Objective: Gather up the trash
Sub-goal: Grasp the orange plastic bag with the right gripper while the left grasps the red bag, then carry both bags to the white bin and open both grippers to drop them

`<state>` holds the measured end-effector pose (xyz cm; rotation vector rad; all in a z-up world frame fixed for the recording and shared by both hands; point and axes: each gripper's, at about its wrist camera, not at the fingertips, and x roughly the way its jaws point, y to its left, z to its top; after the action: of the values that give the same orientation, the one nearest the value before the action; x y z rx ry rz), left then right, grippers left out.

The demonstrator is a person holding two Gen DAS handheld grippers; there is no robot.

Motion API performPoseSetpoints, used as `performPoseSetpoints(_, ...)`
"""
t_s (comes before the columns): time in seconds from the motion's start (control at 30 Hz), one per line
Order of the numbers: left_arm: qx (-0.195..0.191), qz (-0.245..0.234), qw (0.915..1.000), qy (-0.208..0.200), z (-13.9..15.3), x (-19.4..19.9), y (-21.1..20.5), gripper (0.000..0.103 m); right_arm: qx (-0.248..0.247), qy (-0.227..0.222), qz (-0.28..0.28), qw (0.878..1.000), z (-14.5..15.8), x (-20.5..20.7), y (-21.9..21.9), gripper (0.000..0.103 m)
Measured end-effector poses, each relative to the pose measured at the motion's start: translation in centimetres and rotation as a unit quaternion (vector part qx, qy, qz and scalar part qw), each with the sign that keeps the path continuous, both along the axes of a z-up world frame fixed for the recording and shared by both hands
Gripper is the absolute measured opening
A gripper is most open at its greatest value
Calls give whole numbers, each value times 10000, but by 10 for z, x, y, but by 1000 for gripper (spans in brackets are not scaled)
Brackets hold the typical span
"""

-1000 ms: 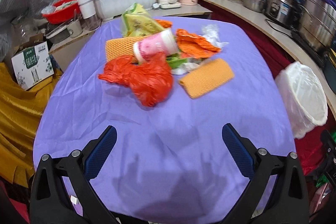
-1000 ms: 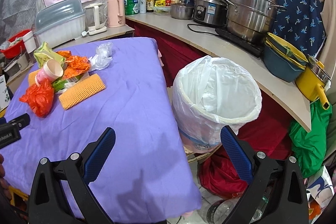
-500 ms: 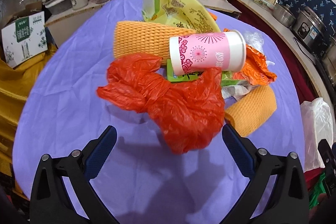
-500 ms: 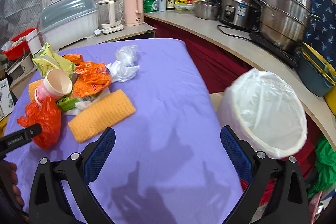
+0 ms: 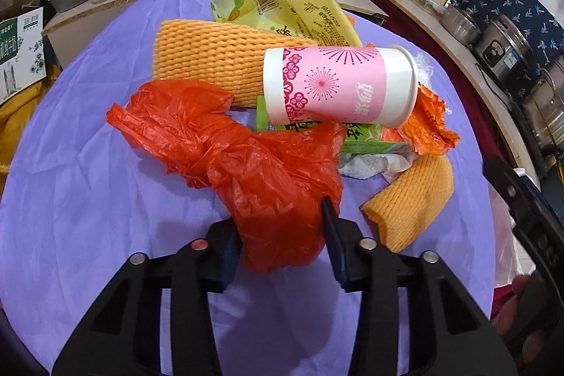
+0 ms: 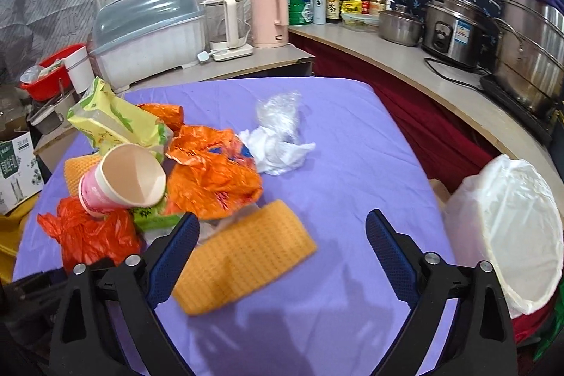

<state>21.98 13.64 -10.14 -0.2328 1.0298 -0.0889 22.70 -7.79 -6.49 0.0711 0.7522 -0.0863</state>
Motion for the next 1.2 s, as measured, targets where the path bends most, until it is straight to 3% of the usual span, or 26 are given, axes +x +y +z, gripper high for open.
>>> performPoseSetpoints(0.37, 18, -61, 9999, -98, 3, -1, 4, 31, 168, 209, 447, 9986, -20, 55, 34, 67)
performPoseSetpoints(0.47, 44, -64, 9999, -110, 3, -2, 5, 31, 104, 298, 490, 9983, -27, 63, 39, 52)
performPoseSetpoints(0.53, 78, -60, 9999, -140, 4, -4, 6, 31, 163, 359, 500, 9980, -32, 65, 37, 31)
performPoseSetpoints(0.6, 120, -54, 9997, -195, 7, -6, 5, 30, 278, 356, 490, 9978, -31, 64, 33, 25)
performPoseSetpoints(0.87, 240, -119, 9983, -520, 32, -30, 1, 30, 485, 12, 390, 9981, 2, 39, 19, 22)
performPoseSetpoints(1.2, 320, -512, 9906, -1226, 90, -79, -29, 29, 478, -686, -36, 9965, 64, -24, -23, 21)
